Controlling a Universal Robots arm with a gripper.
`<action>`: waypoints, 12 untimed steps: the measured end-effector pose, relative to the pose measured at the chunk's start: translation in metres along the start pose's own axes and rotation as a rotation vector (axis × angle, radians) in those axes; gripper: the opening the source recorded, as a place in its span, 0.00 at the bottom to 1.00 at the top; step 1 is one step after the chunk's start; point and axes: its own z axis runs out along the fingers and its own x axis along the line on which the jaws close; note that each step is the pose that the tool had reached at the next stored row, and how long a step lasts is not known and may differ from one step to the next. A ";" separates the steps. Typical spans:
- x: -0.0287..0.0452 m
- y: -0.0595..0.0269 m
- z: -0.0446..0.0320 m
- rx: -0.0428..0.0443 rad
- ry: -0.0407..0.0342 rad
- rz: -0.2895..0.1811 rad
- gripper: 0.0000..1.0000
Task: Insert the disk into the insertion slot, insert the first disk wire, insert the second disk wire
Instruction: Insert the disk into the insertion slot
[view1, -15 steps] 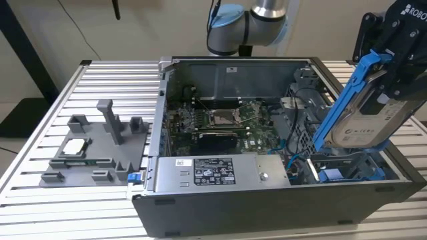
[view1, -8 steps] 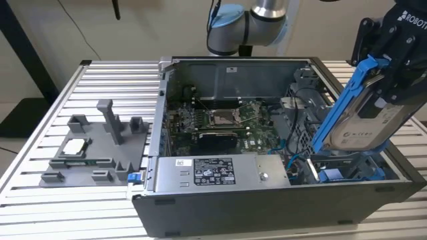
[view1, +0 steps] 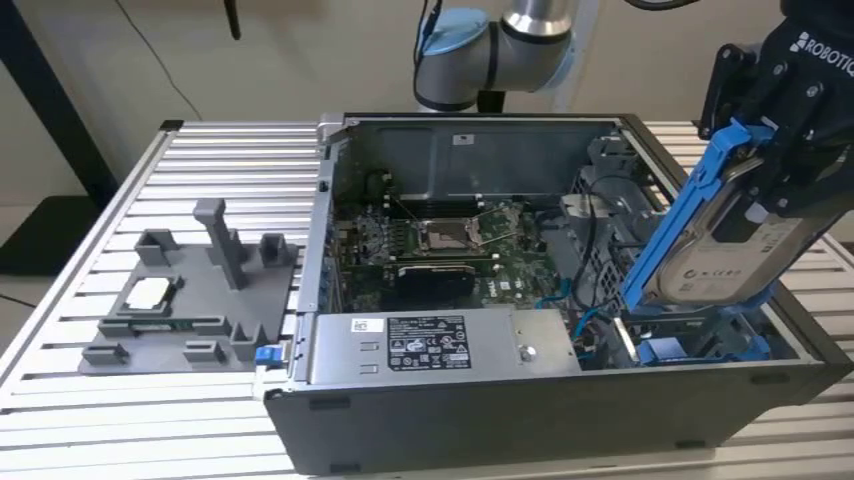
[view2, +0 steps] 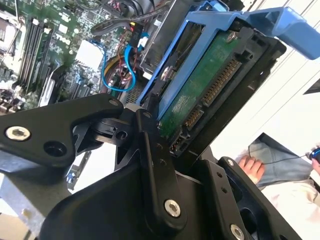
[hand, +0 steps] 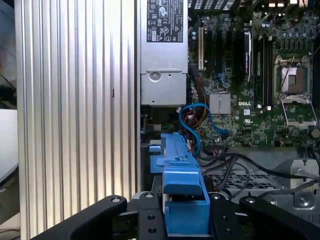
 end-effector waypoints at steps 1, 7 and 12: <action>0.0000 0.0000 0.0000 0.0000 0.0001 0.000 0.33; 0.0000 -0.0001 0.0012 0.0000 -0.0002 0.000 0.33; 0.0000 -0.0002 0.0047 0.0000 -0.0001 0.000 0.33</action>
